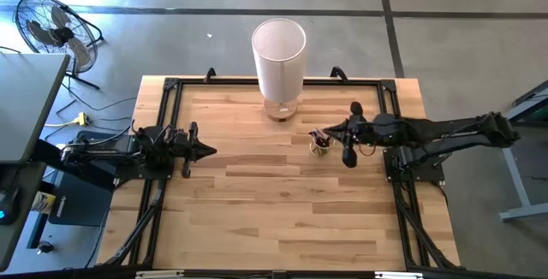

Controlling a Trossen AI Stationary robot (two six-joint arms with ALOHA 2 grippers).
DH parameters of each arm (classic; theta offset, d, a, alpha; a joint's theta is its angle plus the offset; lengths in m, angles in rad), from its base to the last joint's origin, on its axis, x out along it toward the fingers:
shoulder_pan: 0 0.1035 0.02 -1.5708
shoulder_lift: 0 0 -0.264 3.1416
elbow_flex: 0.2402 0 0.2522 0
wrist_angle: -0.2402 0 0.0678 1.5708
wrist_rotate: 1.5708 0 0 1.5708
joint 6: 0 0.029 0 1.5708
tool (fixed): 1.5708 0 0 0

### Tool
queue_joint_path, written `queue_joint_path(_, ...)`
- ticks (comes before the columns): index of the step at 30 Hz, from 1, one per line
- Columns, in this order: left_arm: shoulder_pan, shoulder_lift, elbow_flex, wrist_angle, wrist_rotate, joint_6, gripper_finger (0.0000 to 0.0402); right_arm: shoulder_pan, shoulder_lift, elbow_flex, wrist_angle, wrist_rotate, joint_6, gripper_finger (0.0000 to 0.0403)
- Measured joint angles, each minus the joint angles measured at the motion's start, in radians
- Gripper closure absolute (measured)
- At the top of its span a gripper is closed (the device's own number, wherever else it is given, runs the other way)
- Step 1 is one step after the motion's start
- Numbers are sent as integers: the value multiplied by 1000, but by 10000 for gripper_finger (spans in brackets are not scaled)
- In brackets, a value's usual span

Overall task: Pick & Place Makeup Brushes
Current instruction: Return to Home Position

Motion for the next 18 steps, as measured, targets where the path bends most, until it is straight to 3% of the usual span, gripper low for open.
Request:
queue_joint_path(6,0,0,0,0,0,0,400,4,-140,-187,26,-193,13,400)
queue_joint_path(11,0,0,0,0,0,0,400,2,-271,-365,143,-294,65,401)
queue_joint_path(18,0,0,0,0,0,0,400,2,-458,-534,245,-310,75,401)
